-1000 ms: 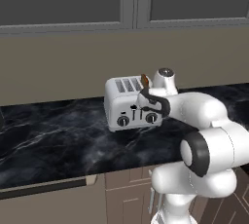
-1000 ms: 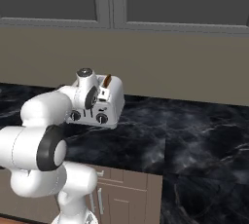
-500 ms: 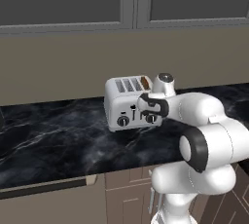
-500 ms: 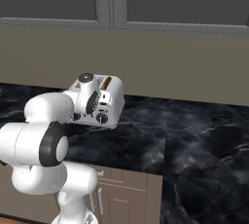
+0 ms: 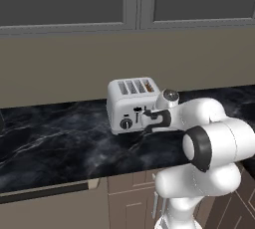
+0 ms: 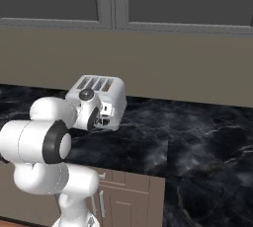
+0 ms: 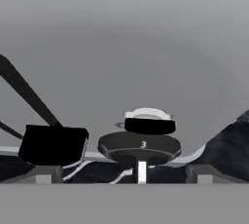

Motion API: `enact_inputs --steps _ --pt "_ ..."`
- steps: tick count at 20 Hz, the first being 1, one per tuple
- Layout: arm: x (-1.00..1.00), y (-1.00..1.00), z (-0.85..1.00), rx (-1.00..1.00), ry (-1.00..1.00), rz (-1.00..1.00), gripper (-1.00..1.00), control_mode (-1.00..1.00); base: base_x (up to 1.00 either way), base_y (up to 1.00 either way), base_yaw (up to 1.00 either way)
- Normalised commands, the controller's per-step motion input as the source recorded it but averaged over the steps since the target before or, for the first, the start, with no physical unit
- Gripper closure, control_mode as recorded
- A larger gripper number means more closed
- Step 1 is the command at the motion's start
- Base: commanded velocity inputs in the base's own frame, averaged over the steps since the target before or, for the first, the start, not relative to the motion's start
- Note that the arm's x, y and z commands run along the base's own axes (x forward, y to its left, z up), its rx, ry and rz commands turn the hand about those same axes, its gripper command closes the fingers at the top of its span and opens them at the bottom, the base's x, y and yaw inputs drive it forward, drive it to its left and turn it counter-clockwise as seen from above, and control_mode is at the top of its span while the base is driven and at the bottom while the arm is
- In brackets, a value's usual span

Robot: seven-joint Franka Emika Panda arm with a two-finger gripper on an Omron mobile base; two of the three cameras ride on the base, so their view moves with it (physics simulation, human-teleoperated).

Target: Start the toaster. Once the lever pops up, take the bread to the plate on the dining counter.

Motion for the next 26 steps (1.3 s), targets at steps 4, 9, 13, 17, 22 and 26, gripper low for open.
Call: enact_inputs --steps 4,9,13,17,22,26 --pt "0.2 0.0 -0.37 0.01 -0.06 -0.01 -1.0 -1.0 0.0 0.0 0.0" --pt "0.07 0.0 -0.44 0.03 -0.14 -0.01 -1.0 -1.0 0.0 0.0 0.0" --pt "-0.15 -0.1 0.03 0.07 -0.25 -0.02 -1.0 -1.0 0.0 0.0 0.0" --pt "-0.58 -0.31 0.42 0.08 -0.4 -0.01 -1.0 -1.0 0.0 0.0 0.0" --pt "-0.59 -0.31 0.5 0.08 -0.39 -0.04 -1.0 -1.0 0.0 0.0 0.0" --pt "-0.25 -0.06 0.5 0.04 -0.22 -0.06 -1.0 -1.0 0.0 0.0 0.0"
